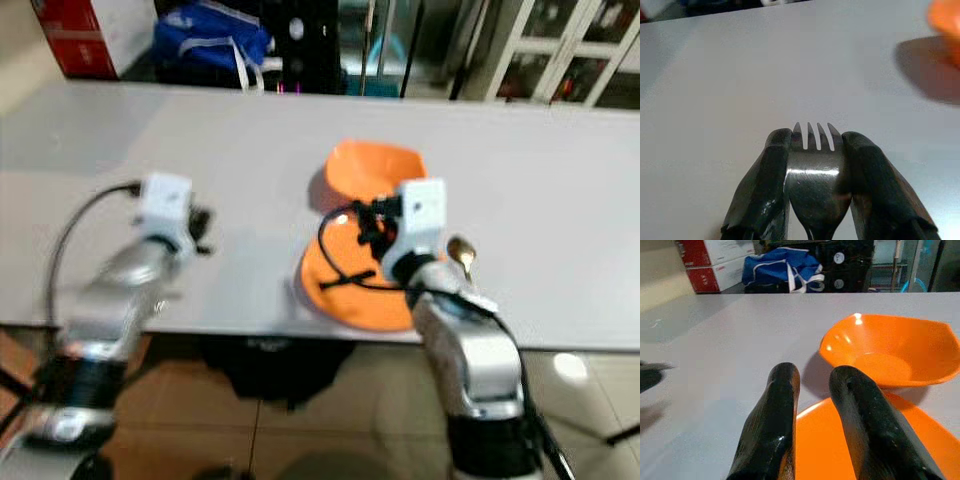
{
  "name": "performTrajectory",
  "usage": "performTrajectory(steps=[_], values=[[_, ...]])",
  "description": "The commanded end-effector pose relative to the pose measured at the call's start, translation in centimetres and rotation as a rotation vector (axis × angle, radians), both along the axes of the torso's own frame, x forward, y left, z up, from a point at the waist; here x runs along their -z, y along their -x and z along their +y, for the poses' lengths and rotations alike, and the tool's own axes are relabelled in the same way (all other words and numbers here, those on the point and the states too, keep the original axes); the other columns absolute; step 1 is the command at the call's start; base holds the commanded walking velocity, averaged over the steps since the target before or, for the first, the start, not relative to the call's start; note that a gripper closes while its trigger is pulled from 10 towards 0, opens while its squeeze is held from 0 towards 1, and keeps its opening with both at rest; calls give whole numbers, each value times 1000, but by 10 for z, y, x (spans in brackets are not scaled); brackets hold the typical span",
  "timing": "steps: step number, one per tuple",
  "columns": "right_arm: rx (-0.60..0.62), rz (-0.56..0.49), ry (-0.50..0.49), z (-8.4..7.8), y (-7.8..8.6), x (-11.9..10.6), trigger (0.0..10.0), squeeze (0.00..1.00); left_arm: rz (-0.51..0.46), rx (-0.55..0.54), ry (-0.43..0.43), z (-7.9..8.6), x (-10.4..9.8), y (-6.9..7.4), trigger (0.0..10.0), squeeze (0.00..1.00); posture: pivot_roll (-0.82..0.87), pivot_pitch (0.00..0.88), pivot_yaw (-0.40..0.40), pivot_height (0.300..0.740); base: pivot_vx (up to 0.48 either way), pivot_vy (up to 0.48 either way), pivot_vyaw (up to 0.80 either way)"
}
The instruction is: Setting the table
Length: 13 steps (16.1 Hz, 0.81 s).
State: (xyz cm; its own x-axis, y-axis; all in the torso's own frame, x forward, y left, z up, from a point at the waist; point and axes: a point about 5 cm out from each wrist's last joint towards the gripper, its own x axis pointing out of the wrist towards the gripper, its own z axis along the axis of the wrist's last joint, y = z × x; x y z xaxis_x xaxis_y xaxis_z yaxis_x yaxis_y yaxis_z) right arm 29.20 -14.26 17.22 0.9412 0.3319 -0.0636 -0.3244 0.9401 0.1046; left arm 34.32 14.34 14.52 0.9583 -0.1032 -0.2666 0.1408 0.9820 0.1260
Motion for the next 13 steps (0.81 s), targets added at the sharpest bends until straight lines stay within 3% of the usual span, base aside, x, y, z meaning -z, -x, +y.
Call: performTrajectory(steps=[1,7,8,11,13], values=[[-28,-11,5,-2,4,-4,10000,0,1,27,16,-10,0,-8,10000,0,-29,39,-3,740,0,0,0],[-70,14,18,0,11,-3,10000,0,32,13,50,-32,4,-35,10000,0,-43,61,6,740,0,0,0],[-95,21,26,2,16,-1,10000,0,63,26,93,-46,8,-38,10000,0,-49,70,12,740,0,0,0],[-90,25,28,1,19,0,10000,0,101,113,91,-74,20,-33,10000,0,-63,78,20,740,0,0,0],[-88,24,29,0,20,-1,10000,0,118,130,83,-84,25,-30,10000,0,-68,80,21,740,0,0,0]])
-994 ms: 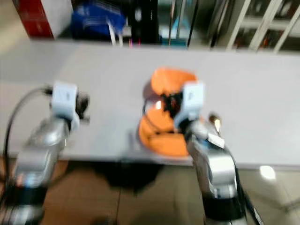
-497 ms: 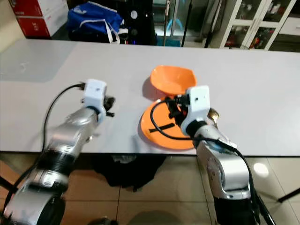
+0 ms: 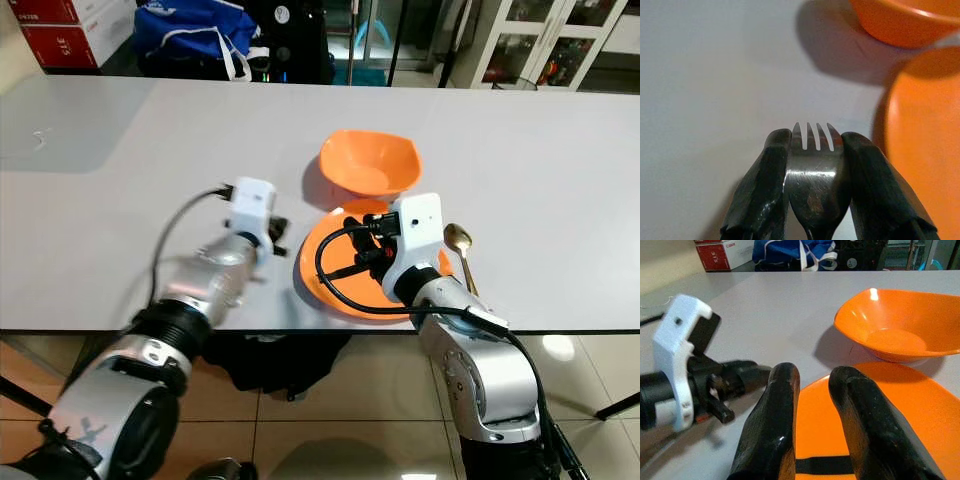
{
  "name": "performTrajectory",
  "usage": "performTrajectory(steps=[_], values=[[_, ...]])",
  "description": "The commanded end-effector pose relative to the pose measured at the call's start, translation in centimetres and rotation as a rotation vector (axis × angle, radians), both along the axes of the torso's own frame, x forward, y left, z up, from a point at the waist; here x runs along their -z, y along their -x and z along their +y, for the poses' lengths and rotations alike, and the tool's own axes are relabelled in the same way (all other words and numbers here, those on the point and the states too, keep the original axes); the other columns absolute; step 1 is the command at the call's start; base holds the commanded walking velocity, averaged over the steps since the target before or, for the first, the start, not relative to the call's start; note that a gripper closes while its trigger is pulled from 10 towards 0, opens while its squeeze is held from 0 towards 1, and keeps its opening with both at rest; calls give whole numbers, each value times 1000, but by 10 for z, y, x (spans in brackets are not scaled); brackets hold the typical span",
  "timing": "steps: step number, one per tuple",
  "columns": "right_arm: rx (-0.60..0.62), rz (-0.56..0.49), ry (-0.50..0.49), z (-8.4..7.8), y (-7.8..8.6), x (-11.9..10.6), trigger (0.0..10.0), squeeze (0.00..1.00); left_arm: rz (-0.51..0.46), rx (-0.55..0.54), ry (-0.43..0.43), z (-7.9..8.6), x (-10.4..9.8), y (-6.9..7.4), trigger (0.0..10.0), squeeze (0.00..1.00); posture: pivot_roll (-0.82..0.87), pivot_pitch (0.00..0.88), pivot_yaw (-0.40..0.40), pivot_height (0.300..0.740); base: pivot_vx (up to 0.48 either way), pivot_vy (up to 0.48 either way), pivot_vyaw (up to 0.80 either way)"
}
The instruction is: Setting the table
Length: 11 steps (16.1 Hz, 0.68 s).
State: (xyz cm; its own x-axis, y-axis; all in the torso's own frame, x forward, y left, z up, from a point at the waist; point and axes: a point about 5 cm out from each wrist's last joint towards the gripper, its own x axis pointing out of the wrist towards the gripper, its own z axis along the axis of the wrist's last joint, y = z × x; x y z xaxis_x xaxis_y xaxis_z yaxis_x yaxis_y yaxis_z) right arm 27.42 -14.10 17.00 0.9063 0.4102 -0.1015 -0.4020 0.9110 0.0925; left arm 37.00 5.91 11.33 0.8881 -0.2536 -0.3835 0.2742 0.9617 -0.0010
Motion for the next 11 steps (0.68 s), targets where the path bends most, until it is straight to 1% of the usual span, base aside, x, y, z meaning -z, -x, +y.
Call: performTrajectory(steps=[1,2,5,11], values=[[-3,-8,5,-3,2,-4,10000,0,-16,-12,-25,-1,-4,-4,10000,0,-69,83,21,740,0,0,0],[-4,-9,7,-3,3,-5,10000,0,-13,-76,-67,5,-2,-5,10000,0,-65,84,16,740,0,0,0],[-10,-8,9,-4,3,-5,10000,0,-4,-117,-94,10,-1,-6,10000,0,-61,83,13,740,0,0,0],[-11,-12,6,-3,2,-5,10000,0,61,-107,-82,3,4,-4,10000,0,-60,77,21,740,0,0,0]])
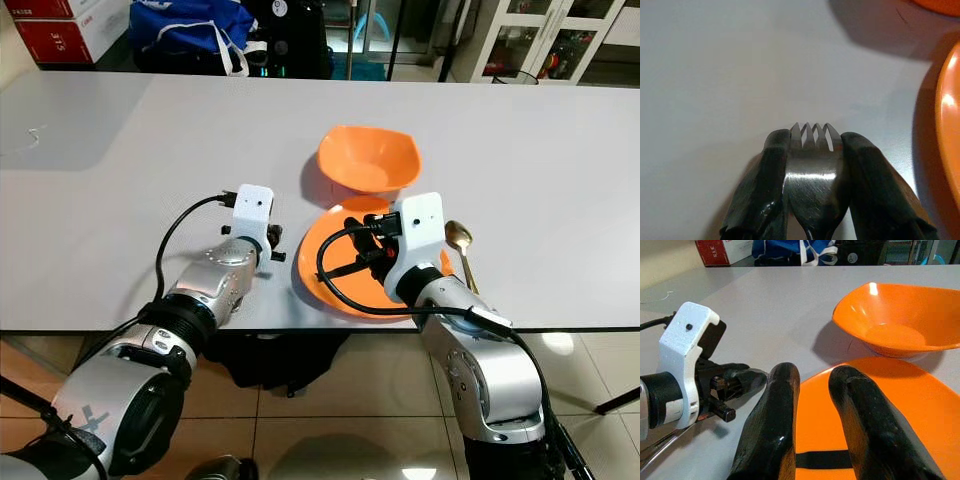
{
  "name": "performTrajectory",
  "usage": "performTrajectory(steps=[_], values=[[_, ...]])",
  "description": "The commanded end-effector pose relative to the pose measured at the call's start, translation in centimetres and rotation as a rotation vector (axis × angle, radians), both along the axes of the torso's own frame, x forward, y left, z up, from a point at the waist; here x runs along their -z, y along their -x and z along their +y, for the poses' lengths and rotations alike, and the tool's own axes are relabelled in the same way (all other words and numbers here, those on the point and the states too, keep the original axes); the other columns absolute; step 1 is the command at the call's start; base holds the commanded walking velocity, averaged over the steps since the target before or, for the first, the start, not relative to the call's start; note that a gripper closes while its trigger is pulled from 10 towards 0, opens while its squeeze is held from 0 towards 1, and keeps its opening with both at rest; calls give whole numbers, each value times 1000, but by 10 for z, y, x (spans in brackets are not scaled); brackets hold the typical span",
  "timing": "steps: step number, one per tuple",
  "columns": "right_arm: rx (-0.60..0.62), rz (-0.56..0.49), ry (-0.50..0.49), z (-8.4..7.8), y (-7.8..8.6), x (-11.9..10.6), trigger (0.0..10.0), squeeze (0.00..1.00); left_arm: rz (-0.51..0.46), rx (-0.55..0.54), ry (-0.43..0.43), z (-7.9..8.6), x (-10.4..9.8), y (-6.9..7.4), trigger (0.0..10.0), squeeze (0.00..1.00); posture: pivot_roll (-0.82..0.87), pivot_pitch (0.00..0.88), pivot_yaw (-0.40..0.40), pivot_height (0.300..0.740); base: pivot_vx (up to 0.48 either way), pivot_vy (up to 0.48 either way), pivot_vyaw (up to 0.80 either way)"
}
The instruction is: Setting the table
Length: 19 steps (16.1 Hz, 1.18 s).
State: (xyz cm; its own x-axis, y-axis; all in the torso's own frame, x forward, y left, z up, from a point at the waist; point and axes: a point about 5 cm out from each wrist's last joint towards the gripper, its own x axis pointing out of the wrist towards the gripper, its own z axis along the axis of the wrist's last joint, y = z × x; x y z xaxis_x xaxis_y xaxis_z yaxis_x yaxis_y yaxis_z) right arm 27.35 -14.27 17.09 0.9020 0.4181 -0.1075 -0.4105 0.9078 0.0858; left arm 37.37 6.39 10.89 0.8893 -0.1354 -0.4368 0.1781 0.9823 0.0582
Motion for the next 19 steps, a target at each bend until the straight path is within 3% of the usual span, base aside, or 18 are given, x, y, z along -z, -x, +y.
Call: performTrajectory(steps=[1,5,6,7,13,14,15,17,19], values=[[-2,-15,-2,-1,1,-5,10000,0,28,-11,-7,-3,1,0,10000,0,-60,76,20,740,0,0,0],[-6,-19,-3,-1,0,-5,10000,0,56,-3,2,-7,4,3,10000,0,-58,73,18,740,0,0,0],[-7,-20,-3,0,0,-5,10000,0,67,1,15,-8,5,4,10000,761,-58,73,18,740,0,0,0],[-8,-21,-3,-1,0,-6,10000,0,74,6,22,-9,6,4,10000,1000,-58,73,18,740,0,0,0],[-12,-30,-3,0,-2,-7,10000,0,26,-30,24,-5,-5,-1,10000,984,-57,60,17,740,0,0,0],[-13,-34,-3,0,-3,-8,10000,0,-33,-53,11,-2,-13,-5,10000,357,-59,56,17,740,0,0,0],[-13,-40,-4,-1,-3,-9,10000,0,-178,-91,23,4,-36,-12,10000,0,-59,51,15,740,0,0,0],[-17,-47,-10,-1,-4,-11,10000,0,-380,-101,87,15,-72,-17,10000,0,-53,42,9,740,0,0,0],[-26,-51,-13,0,-5,-11,10000,0,-456,-87,126,23,-88,-15,10000,0,-47,34,7,740,0,0,0]])
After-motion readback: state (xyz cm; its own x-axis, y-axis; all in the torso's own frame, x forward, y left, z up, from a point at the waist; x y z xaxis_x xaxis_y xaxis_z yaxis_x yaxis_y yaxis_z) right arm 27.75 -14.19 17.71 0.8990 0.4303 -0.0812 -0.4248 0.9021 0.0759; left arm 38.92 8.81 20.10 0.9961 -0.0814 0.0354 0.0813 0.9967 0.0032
